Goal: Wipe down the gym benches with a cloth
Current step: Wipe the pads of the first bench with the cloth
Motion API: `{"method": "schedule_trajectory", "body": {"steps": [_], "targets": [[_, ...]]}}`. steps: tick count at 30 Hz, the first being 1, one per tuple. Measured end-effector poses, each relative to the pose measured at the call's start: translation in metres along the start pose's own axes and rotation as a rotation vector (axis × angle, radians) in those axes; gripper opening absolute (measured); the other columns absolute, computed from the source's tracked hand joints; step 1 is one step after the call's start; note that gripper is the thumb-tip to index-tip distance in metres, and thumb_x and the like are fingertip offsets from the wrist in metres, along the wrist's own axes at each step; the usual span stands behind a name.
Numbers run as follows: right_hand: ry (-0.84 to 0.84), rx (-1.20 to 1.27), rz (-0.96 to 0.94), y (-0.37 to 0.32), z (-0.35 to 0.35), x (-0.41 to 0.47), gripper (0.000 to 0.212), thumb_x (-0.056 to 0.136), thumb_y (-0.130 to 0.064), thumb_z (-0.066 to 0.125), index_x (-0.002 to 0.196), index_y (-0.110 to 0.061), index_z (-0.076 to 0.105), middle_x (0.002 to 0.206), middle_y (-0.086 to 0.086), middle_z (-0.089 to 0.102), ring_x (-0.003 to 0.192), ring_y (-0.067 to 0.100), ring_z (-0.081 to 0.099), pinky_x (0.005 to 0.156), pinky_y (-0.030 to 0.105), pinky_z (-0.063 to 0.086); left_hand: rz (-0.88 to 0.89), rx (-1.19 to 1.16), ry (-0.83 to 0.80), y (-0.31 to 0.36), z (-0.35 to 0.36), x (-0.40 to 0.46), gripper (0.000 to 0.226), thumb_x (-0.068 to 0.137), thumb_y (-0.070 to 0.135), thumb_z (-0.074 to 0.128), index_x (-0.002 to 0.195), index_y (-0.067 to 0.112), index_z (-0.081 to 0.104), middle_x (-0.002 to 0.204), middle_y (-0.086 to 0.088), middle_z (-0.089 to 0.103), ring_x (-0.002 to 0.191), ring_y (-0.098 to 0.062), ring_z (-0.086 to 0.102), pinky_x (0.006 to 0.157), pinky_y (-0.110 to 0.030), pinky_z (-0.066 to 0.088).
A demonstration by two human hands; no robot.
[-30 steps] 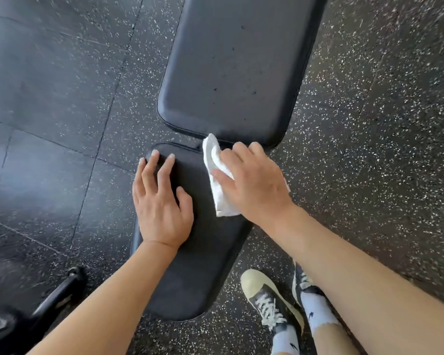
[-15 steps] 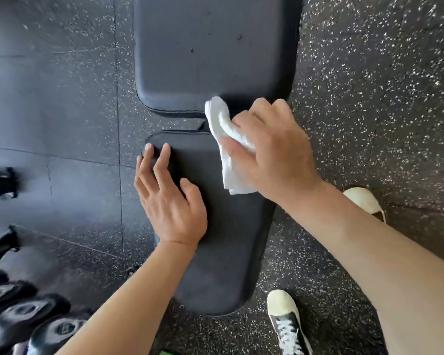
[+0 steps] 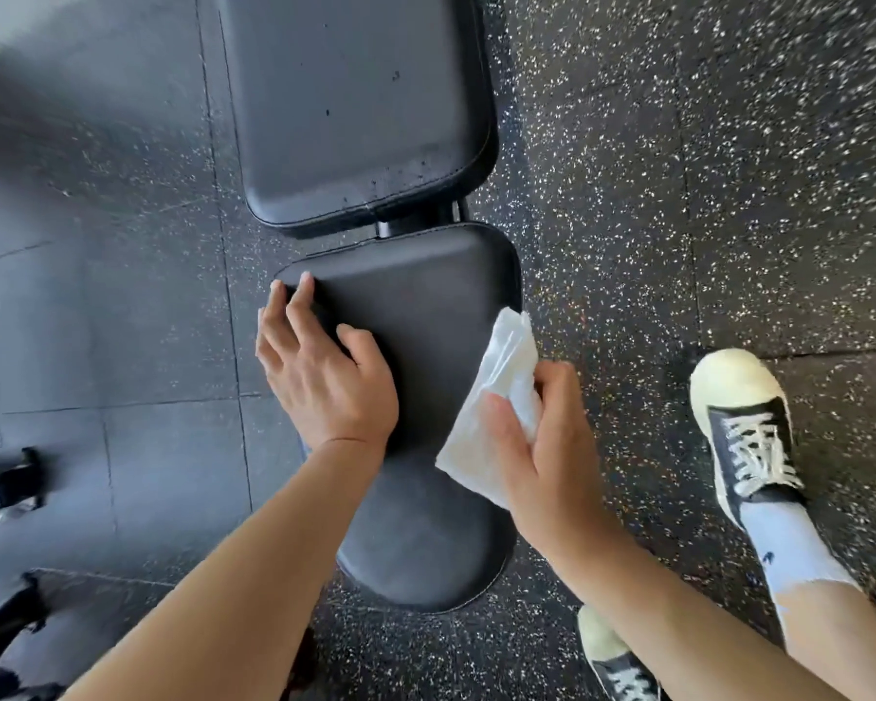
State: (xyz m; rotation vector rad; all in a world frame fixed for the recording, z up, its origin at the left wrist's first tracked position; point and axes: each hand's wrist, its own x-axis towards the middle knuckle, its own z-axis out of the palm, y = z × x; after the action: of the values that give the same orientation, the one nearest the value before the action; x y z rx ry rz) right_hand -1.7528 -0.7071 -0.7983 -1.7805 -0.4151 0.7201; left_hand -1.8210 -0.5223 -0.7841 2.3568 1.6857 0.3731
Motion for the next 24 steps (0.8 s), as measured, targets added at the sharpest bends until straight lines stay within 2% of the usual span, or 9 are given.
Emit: {"method": "schedule_trajectory", "body": {"steps": [2,6,11,13,16,18,21,24], "targets": [[0.038,0.011,-0.02,-0.003,0.003,0.008,0.017,0.102,-0.043,0.057,0.11,-0.036,0.044,0.106,-0.005,0.055,0.099,0.02,0.059,0.081,0.047,0.051,-0.006,-0.007,0.002,-0.001,0.0,0.0,0.062,0.091,0.028,0.038,0.152,0.023,0.045,0.162,-0.002,0.037,0.143,-0.035,0.036,0.117,-0.057,0.033],[0.161,0.055,-0.03,-0.02,0.01,0.077,0.018,0.101,-0.039,0.057,0.106,-0.026,0.046,0.101,0.003,0.057,0.09,0.024,0.057,0.08,0.051,0.05,0.001,-0.007,0.01,-0.001,0.0,0.0,0.062,0.091,0.028,0.038,0.152,0.022,0.045,0.161,-0.004,0.038,0.143,-0.036,0.036,0.118,-0.056,0.032],[0.232,0.135,0.081,-0.036,0.014,0.146,0.026,0.102,-0.043,0.058,0.094,-0.019,0.049,0.086,-0.008,0.055,0.078,0.013,0.052,0.079,0.047,0.05,-0.005,0.009,0.005,0.0,0.001,0.0,0.062,0.09,0.027,0.039,0.152,0.02,0.046,0.161,-0.005,0.038,0.144,-0.038,0.035,0.119,-0.057,0.031],[0.232,0.178,0.086,-0.032,0.014,0.129,0.024,0.104,-0.042,0.057,0.101,-0.019,0.051,0.092,-0.006,0.059,0.082,0.015,0.056,0.079,0.043,0.051,-0.013,0.008,0.003,0.0,0.0,0.0,0.062,0.09,0.027,0.039,0.152,0.021,0.045,0.161,-0.004,0.038,0.144,-0.038,0.035,0.117,-0.059,0.033],[0.244,0.248,0.09,-0.018,0.018,0.072,0.016,0.105,-0.043,0.054,0.111,-0.03,0.049,0.099,-0.018,0.06,0.087,0.006,0.06,0.077,0.022,0.048,-0.007,0.0,0.0,0.0,-0.001,0.0,0.062,0.091,0.026,0.039,0.152,0.021,0.045,0.161,-0.004,0.037,0.144,-0.039,0.035,0.117,-0.06,0.033],[0.222,0.228,0.11,-0.006,0.02,0.024,0.016,0.104,-0.047,0.054,0.114,-0.037,0.047,0.105,-0.014,0.061,0.094,0.012,0.063,0.08,0.027,0.051,-0.017,-0.001,0.002,0.001,-0.001,0.0,0.062,0.091,0.027,0.039,0.152,0.02,0.045,0.161,-0.004,0.037,0.144,-0.039,0.035,0.117,-0.059,0.032],[0.19,0.166,0.139,0.006,0.022,-0.031,0.019,0.1,-0.057,0.052,0.114,-0.046,0.045,0.102,-0.012,0.061,0.09,0.017,0.064,0.075,0.045,0.054,-0.013,-0.002,0.007,0.003,-0.002,-0.002,0.062,0.091,0.027,0.039,0.152,0.019,0.046,0.161,-0.006,0.038,0.144,-0.039,0.035,0.118,-0.056,0.031],[0.189,0.117,0.095,0.013,0.026,-0.05,0.021,0.1,-0.054,0.052,0.117,-0.045,0.043,0.107,-0.009,0.06,0.094,0.02,0.063,0.075,0.043,0.053,-0.001,-0.004,0.02,0.001,-0.001,-0.001,0.061,0.091,0.026,0.04,0.151,0.02,0.047,0.16,-0.005,0.039,0.142,-0.038,0.036,0.118,-0.054,0.031]]}}
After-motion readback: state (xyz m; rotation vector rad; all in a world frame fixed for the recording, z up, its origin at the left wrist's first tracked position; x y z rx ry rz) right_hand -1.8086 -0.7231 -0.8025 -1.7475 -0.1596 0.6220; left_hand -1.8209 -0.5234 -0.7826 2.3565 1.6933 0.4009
